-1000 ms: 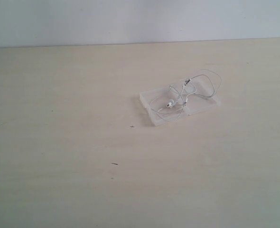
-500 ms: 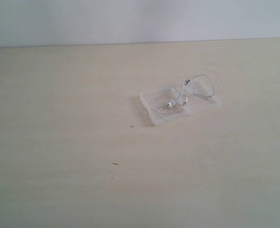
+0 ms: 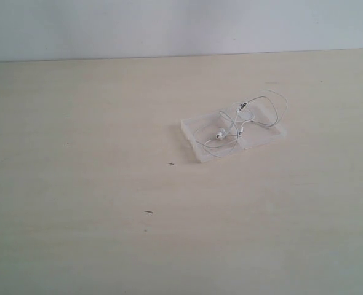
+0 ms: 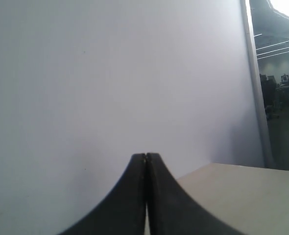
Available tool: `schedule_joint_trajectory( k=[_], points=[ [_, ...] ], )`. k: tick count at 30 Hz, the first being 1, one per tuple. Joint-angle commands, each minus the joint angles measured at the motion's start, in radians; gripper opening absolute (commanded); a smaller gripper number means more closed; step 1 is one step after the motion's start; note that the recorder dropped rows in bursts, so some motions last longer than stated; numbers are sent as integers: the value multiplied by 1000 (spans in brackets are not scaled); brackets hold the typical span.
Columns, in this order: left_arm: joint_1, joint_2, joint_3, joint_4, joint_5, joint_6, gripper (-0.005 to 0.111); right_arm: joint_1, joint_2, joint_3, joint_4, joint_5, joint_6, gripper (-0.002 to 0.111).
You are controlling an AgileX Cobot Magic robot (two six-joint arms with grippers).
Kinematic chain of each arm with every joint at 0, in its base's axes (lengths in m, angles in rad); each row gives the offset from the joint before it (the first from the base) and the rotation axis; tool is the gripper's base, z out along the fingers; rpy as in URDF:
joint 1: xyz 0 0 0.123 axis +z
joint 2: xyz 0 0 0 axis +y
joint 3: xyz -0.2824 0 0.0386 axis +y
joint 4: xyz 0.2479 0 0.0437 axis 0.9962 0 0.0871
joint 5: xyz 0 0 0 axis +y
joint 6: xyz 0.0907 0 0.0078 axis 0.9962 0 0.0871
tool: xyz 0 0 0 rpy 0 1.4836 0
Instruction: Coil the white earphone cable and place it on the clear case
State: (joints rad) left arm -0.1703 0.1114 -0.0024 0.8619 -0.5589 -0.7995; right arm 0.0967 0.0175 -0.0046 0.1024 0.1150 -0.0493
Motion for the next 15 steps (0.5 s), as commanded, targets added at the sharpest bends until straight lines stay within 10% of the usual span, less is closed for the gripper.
schedule_joint_trajectory(
  k=[1,3,6,15],
  points=[
    [-19,-8,2,19,17,76,0,-4,-6,5,-4,-3,-1,0],
    [-15,-8,2,-106,103,240,0,-4,-6,5,-4,-5,-1,0],
    [-8,-8,2,-683,296,652,0,-4,-6,5,-7,-5,-1,0],
    [79,-78,2,-832,437,800,0,-4,-6,5,-7,-5,-1,0]
  ],
)
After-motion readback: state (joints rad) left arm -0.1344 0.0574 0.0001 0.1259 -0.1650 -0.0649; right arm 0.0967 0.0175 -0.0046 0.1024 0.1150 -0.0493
